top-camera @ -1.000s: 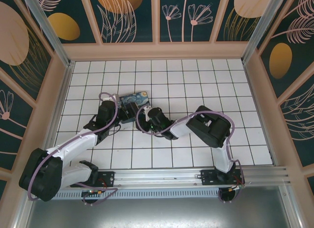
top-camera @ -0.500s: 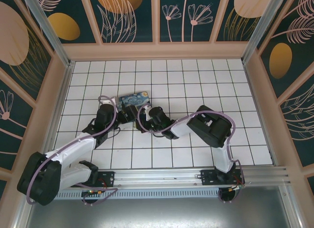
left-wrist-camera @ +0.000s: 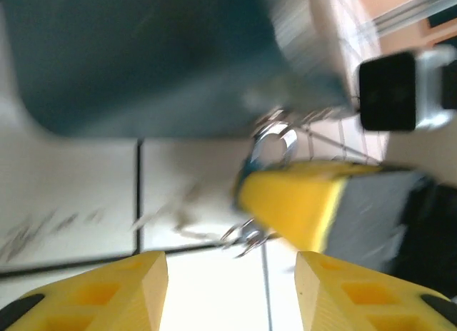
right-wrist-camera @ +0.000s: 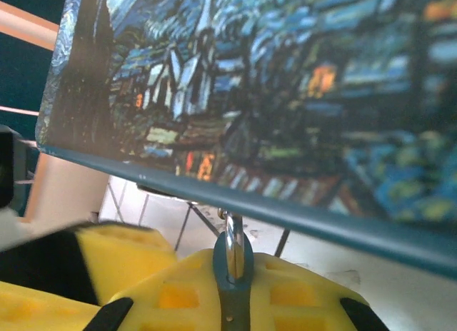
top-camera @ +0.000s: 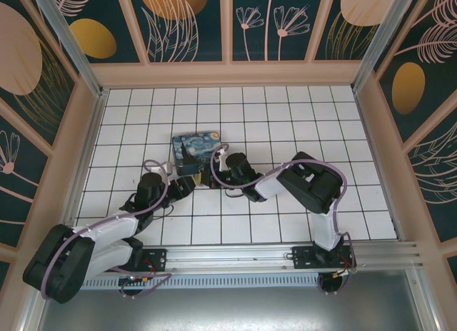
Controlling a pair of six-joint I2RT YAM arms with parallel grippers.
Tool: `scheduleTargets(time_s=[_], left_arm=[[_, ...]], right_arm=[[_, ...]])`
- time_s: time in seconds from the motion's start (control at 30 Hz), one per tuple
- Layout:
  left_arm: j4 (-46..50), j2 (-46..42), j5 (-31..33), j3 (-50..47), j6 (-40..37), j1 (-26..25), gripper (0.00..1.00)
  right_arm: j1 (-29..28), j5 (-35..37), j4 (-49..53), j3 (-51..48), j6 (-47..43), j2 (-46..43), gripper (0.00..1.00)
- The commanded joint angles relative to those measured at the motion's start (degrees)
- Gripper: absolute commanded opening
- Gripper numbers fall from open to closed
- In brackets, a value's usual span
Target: Unlock the padlock with the key
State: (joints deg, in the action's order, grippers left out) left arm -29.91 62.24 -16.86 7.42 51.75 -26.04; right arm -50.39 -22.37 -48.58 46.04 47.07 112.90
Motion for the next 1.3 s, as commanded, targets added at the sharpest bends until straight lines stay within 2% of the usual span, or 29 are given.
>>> scheduleTargets(time_s=[0.0, 0.23, 0.5, 0.63, 1.27], left_arm=[[-4.73, -2.35, -1.89, -2.39, 2.46, 0.05, 0.48], [-8.72, -3.65, -1.72, -5.24, 3.08, -0.06, 0.47], [-19.74, 2.58, -3.58, -4.86, 5.93, -0.06, 0.44], [-23.17, 5.64, -4.36, -3.79, 6.83, -0.15, 0.38], [-31.47, 14.59, -4.33, -3.40, 7.67, -2.16, 0.30]], right_arm=[[0.06, -4.06, -4.63, -0.61, 7.09, 1.10, 0.00], [-0.07, -4.35, -6.26, -0.26, 8.90, 2.22, 0.00], [-0.11, -4.17, -6.85, -0.68, 9.35, 2.12, 0.00], [-0.08, -4.26, -7.45, -0.79, 9.67, 2.39, 0.00], [-0.06, -5.15, -9.87, -0.58, 11.28, 3.33, 0.00]])
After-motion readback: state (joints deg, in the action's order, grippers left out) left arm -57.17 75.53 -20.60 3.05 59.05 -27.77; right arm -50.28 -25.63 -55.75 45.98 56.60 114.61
